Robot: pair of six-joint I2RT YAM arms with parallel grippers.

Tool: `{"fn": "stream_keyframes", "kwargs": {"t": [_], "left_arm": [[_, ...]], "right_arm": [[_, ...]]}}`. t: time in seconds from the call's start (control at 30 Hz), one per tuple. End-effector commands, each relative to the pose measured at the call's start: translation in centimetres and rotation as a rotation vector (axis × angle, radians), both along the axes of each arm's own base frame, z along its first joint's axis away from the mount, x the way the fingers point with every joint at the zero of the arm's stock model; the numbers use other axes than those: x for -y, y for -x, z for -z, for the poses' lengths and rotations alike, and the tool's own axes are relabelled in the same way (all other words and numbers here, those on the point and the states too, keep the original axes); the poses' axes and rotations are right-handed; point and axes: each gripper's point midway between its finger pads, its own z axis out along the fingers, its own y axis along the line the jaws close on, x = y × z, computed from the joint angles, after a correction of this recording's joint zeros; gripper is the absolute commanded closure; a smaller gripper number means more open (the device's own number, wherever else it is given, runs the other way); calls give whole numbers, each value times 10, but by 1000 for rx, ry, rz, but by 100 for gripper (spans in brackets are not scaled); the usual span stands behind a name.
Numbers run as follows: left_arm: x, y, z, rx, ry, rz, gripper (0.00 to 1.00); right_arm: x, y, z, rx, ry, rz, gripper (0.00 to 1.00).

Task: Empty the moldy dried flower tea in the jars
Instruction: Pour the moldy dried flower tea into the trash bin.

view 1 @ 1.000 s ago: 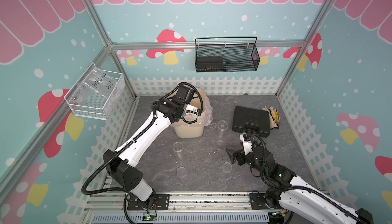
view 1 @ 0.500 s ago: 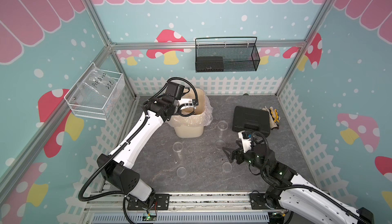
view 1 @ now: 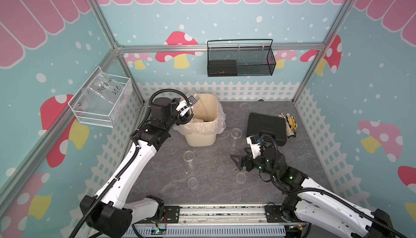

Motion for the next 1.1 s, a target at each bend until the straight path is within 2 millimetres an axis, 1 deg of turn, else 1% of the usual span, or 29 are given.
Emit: {"fn": "stream_keyframes", "kwargs": {"t": [0.0,0.07,0.17,0.27,0.33,0.37,0.4,0.43,0.47,0.5,0.53,0.57,0.63,0.7,0.73,0.77,0.83,0.9,0.93,1.07], "left_arm": [[9,14,-64,190,352,79,100],[6,22,-76,193,501,98,100],[3,27,-83,192,626,116,100],[-1,31,-88,206,705,135,100],[-1,35,-86,224,670,152,100],[-10,34,-86,235,706,123,100],[-23,31,-87,239,789,85,100],[-24,29,-87,217,855,102,100],[-16,33,-87,199,836,164,100],[-12,35,-87,198,821,187,100],[-20,34,-90,216,858,153,100],[-22,34,-91,227,875,142,100],[-4,43,-91,200,780,243,100],[-11,40,-87,206,753,194,100],[-10,40,-81,199,685,190,100],[-4,42,-71,175,582,208,100],[4,44,-54,128,454,218,100],[6,49,-46,143,377,233,100],[5,50,-44,158,358,232,100],[9,57,-31,168,254,277,100]], "right_arm": [[-12,-2,-23,22,-57,-24,0],[-15,-3,-23,15,-57,-33,0],[-19,-4,-22,3,-57,-42,0],[-21,-4,-21,-6,-56,-47,0],[-21,-4,-20,-10,-55,-47,0],[-21,-4,-21,-11,-58,-47,0],[-20,-4,-21,-12,-61,-46,0],[-19,-4,-20,-14,-63,-41,0],[-19,-4,-19,-15,-63,-38,0],[-19,-4,-19,-16,-62,-38,0],[-19,-4,-19,-15,-62,-39,0],[-19,-4,-20,-16,-62,-41,0],[-20,-3,-24,-13,-69,-46,0],[-22,-3,-27,-12,-74,-55,0],[-23,-2,-30,-9,-77,-62,0],[-25,-3,-34,-3,-81,-66,1],[-29,-3,-46,12,-95,-83,2],[-37,-4,-63,33,-111,-118,5],[-41,-4,-74,45,-121,-139,6],[-64,-12,-127,93,-152,-209,8]]}}
